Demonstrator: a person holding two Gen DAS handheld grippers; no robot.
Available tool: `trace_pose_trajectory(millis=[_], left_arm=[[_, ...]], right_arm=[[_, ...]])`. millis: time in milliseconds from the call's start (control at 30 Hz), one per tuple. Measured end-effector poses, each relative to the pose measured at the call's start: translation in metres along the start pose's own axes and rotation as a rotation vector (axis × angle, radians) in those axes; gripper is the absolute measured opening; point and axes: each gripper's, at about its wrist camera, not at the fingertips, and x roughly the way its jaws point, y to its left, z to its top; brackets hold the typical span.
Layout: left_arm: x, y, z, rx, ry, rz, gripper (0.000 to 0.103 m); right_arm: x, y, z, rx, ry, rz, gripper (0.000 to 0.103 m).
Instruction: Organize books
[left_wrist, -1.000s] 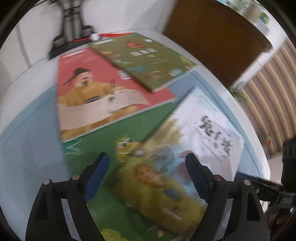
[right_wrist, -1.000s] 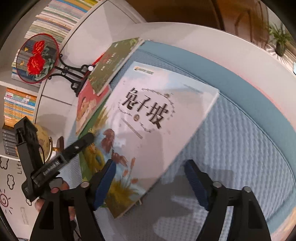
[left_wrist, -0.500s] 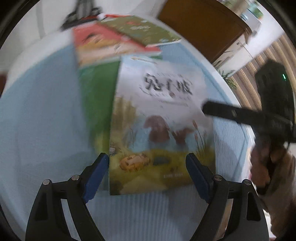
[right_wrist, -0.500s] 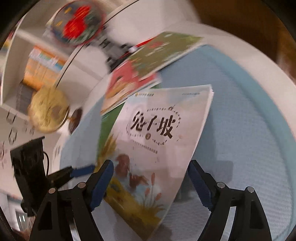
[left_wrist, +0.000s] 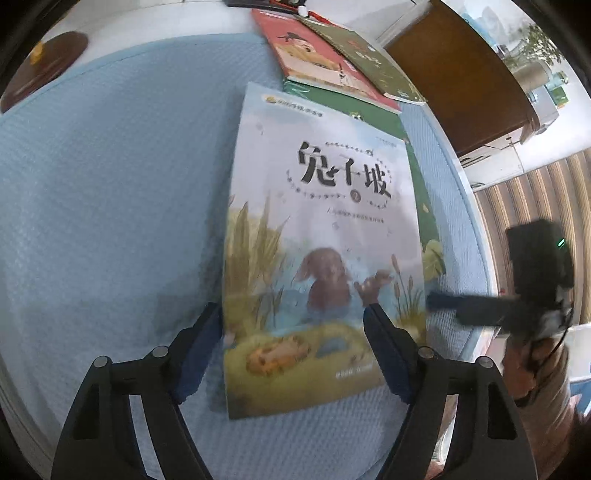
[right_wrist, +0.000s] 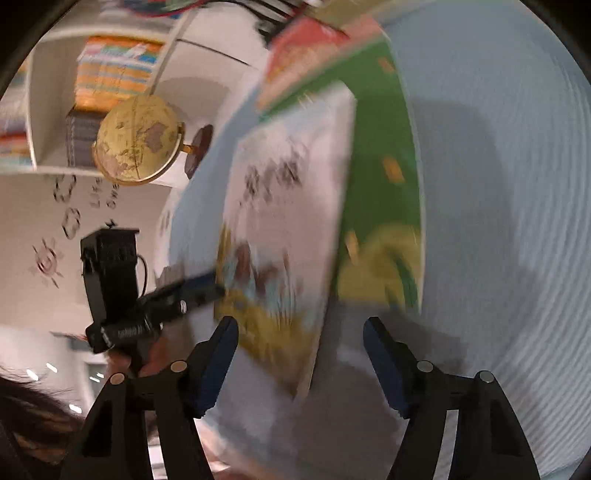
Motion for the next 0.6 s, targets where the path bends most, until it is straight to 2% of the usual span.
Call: trace_pose_trajectory(millis=[100, 167, 200, 267, 300, 367, 467, 500, 567, 600], left_arm=[[-0.001, 0.003, 0.005, -0.004, 0.006, -0.017, 0.067], [-0.003, 0.011, 0.007, -0.029, 0.017, -0.041, 0.054], [-0.006, 0.017, 0.005, -0.050, 0.022, -0.065, 0.042], [-0.004, 0.029, 0.005, -0.114, 0.044, -0.141, 0.038], [-0.001, 0.031, 0.006, -0.131, 0.048, -0.147, 0.032], [-0.003, 0.034, 0.004, -0.144, 0.052, -0.158, 0.028], [-0.004, 0.036, -0.001, -0.188, 0.062, -0.281, 0.028], [-0.002, 0.034, -0.003, -0.191, 0.065, -0.297, 0.028], [0.006, 0.031, -0.003, -0.177, 0.094, -0.205, 0.021], [0.007, 0.031, -0.002, -0.196, 0.103, -0.187, 0.019]], right_arm=[[0.002, -0.004, -0.006, -0.002, -0.037, 0.032, 0.062], [0.004, -0.006, -0.001, 0.009, -0.053, 0.040, 0.053], [0.006, -0.007, 0.001, 0.007, -0.053, 0.053, 0.052], [0.011, -0.005, 0.005, -0.011, -0.051, 0.069, 0.050], [0.012, -0.003, 0.006, -0.020, -0.051, 0.063, 0.046], [0.010, -0.007, 0.007, -0.027, -0.050, 0.002, 0.014], [0.005, -0.020, 0.006, 0.021, -0.062, 0.033, 0.012], [0.004, -0.019, 0.006, 0.014, -0.065, 0.028, 0.012], [0.003, -0.016, 0.006, -0.005, -0.063, 0.005, 0.012], [0.003, -0.015, 0.006, -0.008, -0.063, -0.001, 0.012]])
